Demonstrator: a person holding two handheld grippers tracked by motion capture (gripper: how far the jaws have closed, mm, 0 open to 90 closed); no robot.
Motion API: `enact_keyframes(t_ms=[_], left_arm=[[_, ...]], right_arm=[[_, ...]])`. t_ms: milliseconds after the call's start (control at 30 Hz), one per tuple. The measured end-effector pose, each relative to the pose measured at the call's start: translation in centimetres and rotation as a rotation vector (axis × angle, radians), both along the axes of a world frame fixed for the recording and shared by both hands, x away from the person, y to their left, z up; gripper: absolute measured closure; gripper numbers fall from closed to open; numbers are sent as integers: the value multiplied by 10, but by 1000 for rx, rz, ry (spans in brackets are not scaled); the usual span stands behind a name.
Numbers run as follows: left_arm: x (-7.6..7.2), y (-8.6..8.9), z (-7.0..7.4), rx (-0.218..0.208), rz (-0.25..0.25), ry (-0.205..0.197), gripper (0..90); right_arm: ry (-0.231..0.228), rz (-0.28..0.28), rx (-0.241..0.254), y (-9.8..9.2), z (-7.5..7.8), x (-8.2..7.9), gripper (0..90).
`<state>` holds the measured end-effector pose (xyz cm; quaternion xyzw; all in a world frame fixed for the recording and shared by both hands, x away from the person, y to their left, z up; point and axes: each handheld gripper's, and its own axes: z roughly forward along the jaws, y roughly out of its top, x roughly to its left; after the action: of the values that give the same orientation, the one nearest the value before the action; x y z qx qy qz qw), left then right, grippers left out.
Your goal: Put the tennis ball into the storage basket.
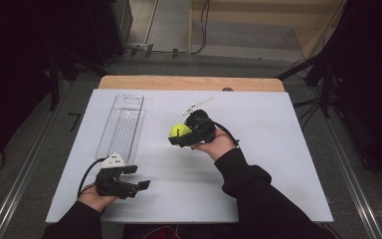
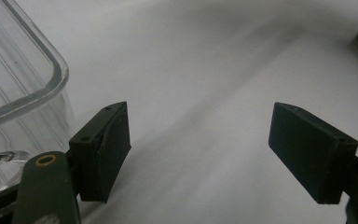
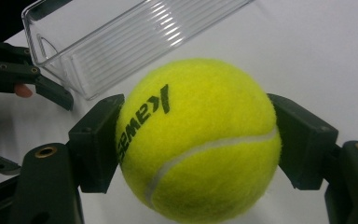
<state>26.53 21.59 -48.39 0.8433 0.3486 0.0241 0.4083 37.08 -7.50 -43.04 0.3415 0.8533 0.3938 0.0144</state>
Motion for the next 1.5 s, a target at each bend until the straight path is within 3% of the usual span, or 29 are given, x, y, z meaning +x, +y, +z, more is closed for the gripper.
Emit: enact_keyframes(t_ms=[1500], left_arm=[[0,2,1,1,9,-6,211]], right_arm=[[-1,4,13,51,14,31,235]])
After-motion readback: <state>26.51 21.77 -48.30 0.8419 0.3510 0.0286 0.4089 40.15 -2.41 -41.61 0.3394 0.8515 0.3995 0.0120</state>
